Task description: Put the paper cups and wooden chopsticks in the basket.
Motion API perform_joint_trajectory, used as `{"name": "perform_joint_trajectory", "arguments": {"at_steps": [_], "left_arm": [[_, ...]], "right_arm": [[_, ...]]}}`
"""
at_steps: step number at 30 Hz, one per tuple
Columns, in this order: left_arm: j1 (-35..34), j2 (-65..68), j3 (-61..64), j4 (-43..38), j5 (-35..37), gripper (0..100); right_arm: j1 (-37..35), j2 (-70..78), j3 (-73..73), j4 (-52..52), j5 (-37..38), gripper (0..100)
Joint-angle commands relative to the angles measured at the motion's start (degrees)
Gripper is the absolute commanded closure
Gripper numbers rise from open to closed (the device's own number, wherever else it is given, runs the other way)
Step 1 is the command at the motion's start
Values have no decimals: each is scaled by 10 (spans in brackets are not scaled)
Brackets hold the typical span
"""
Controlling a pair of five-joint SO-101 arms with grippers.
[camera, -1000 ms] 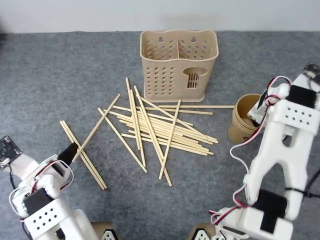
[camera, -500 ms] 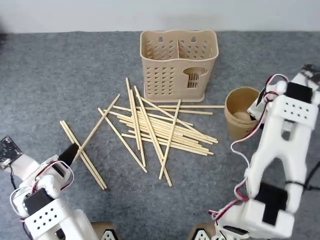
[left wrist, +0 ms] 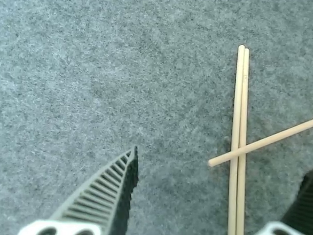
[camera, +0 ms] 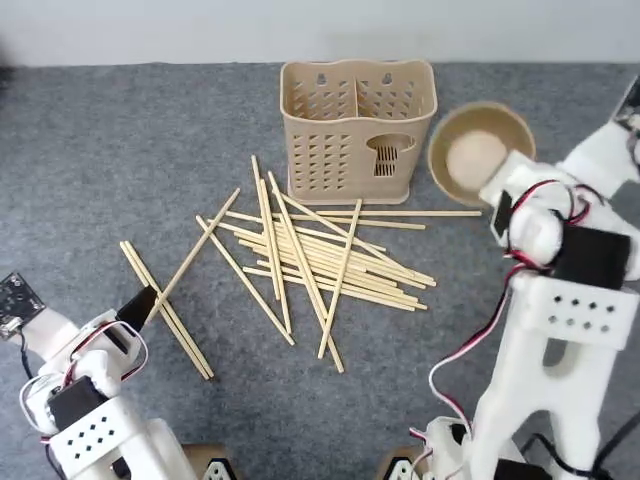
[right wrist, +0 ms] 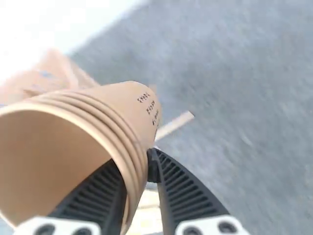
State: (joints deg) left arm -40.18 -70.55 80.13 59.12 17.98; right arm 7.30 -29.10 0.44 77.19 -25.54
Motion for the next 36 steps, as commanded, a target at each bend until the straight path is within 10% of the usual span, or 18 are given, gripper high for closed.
{"name": "perform_joint_trajectory", "arguments": {"at_steps": [1, 14, 29, 36], "left_arm": [[2, -11, -3, -13, 6, 529], [1, -11, -2, -13, 6, 529], [1, -11, 0, -14, 6, 529], [1, -11, 0, -14, 6, 529]], "right_arm": [[-36, -23, -33, -78, -18, 991], [-134, 81, -33, -279, -18, 991], [-126, 323, -277, -95, -48, 988], [-125, 373, -379, -20, -48, 706]]}}
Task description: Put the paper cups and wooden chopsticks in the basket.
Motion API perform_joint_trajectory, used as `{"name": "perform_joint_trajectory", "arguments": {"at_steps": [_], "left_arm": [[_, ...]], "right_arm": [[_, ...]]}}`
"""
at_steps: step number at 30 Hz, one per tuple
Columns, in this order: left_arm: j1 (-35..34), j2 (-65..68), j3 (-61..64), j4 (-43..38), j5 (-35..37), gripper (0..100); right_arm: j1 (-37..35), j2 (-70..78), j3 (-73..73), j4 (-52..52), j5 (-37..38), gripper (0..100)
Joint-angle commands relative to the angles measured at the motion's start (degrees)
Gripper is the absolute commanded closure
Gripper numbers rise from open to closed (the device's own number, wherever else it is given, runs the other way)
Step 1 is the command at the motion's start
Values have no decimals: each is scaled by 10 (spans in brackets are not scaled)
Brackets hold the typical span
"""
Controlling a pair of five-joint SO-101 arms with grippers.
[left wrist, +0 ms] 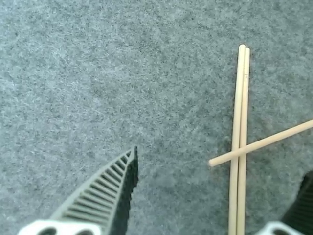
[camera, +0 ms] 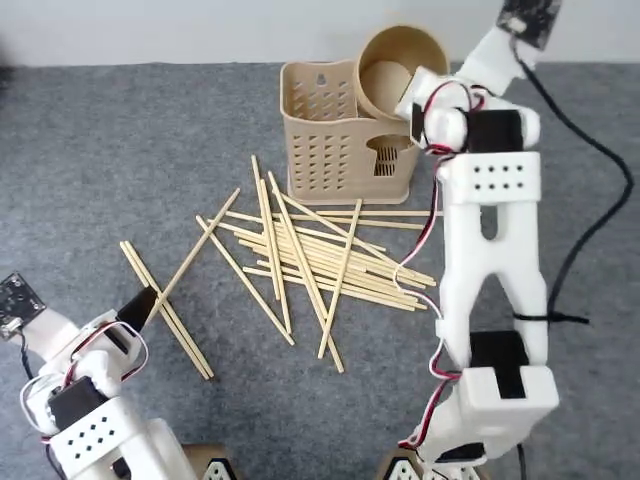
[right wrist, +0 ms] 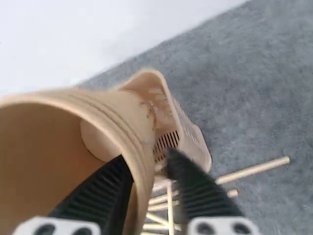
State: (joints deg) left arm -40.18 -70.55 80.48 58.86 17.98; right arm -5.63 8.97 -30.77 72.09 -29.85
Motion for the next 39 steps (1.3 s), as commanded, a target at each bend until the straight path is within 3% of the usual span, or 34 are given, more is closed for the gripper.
{"name": "perform_joint_trajectory", "arguments": {"at_steps": [1, 6, 15, 20, 29, 39], "left_arm": [[1, -11, -3, -11, 6, 529], [1, -11, -3, -11, 6, 529], [1, -11, 0, -11, 6, 529], [3, -11, 0, -11, 6, 529], [4, -11, 0, -11, 6, 529], [2, -11, 0, -11, 6, 529]], "right_arm": [[3, -7, -86, 44, -5, 673], [-14, -6, -218, 109, 18, 697], [-28, -14, -278, 229, 24, 993], [-29, -39, -284, 307, 24, 990], [-60, -66, -165, 302, 35, 991], [-34, -29, -91, 92, 35, 991]]}}
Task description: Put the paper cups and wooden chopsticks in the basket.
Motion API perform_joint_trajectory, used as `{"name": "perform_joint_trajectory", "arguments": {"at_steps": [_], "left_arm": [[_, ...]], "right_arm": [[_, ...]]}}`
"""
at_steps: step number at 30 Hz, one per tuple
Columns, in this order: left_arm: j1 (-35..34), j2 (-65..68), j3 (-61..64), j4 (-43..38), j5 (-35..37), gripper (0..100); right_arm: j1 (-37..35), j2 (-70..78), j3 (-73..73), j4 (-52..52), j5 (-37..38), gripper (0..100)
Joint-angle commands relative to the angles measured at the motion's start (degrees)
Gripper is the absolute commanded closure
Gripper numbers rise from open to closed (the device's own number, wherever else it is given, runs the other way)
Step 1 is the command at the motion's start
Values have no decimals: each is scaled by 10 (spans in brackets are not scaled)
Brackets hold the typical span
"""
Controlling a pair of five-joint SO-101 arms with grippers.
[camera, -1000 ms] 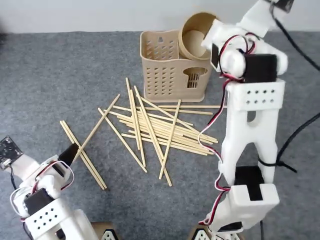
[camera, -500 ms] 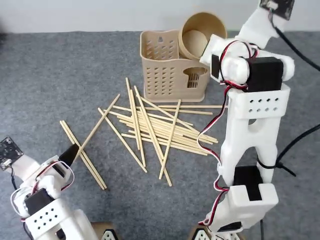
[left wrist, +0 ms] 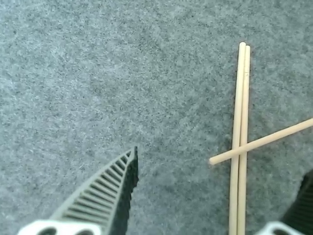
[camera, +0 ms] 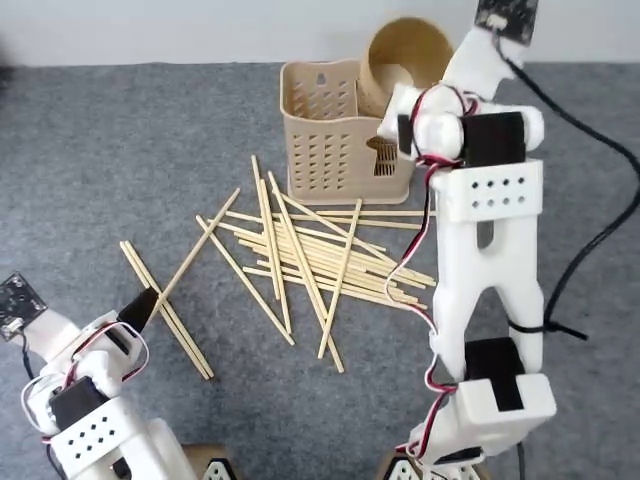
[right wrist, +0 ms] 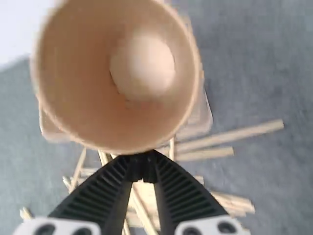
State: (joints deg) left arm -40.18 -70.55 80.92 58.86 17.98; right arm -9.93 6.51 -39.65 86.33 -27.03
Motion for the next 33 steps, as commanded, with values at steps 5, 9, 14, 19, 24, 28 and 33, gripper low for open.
{"name": "perform_joint_trajectory", "arguments": {"at_steps": [5, 9, 14, 19, 24, 28, 33], "left_arm": [[3, -11, -5, -11, 6, 529], [3, -11, -5, -11, 6, 529], [1, -11, -6, -11, 6, 529], [-1, -11, -7, -71, 3, 529], [-6, -11, -6, -151, -50, 546], [-4, -11, -6, -183, -108, 714], [-1, -11, -7, -189, -127, 995]], "right_arm": [[-11, -42, -3, -72, 9, 991], [-15, -59, 1, -52, 26, 991], [-20, -73, -2, 71, 28, 990], [-28, -91, 4, 167, 69, 990], [-28, -149, 92, 165, 119, 990], [-41, -210, 166, 161, 119, 990], [-44, -255, 236, 160, 116, 990]]}}
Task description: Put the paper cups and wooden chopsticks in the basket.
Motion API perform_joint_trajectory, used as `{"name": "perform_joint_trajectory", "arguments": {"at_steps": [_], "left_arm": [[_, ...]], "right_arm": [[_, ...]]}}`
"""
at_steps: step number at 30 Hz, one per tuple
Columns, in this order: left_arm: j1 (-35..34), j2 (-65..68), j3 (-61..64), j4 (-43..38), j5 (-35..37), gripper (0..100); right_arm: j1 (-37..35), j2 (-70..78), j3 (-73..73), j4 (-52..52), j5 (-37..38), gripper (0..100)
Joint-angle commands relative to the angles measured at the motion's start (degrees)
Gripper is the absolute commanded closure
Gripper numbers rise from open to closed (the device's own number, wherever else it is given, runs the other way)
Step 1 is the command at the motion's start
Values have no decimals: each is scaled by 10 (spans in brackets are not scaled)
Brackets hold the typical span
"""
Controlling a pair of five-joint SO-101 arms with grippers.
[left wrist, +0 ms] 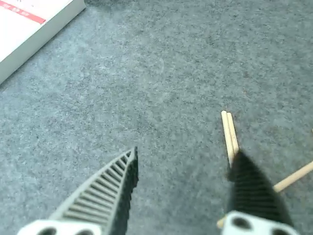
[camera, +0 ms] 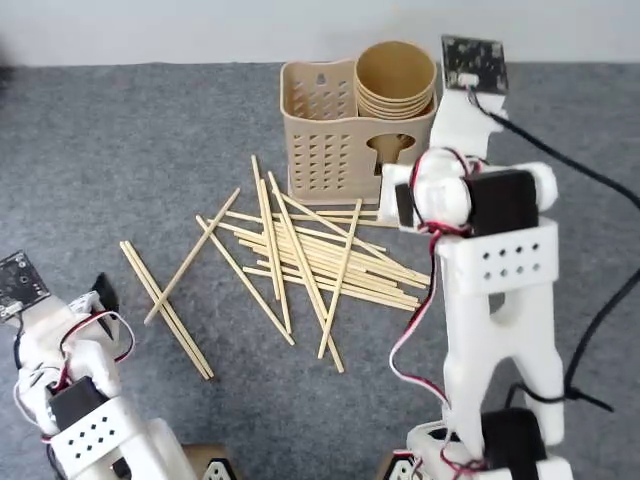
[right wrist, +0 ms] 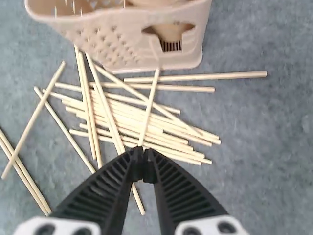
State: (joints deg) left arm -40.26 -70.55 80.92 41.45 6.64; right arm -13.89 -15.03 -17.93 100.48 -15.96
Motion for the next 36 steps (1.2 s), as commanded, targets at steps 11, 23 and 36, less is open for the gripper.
{"name": "perform_joint_trajectory", "arguments": {"at_steps": [11, 23, 36], "left_arm": [[85, -11, -4, 23, -24, 990], [166, -317, 91, 124, -18, 990], [150, -338, 145, 164, 13, 989]], "right_arm": [[-2, -87, 158, 10, 5, 990], [-4, -200, 380, -144, 7, 990], [-29, -214, 517, -306, 51, 987]]}}
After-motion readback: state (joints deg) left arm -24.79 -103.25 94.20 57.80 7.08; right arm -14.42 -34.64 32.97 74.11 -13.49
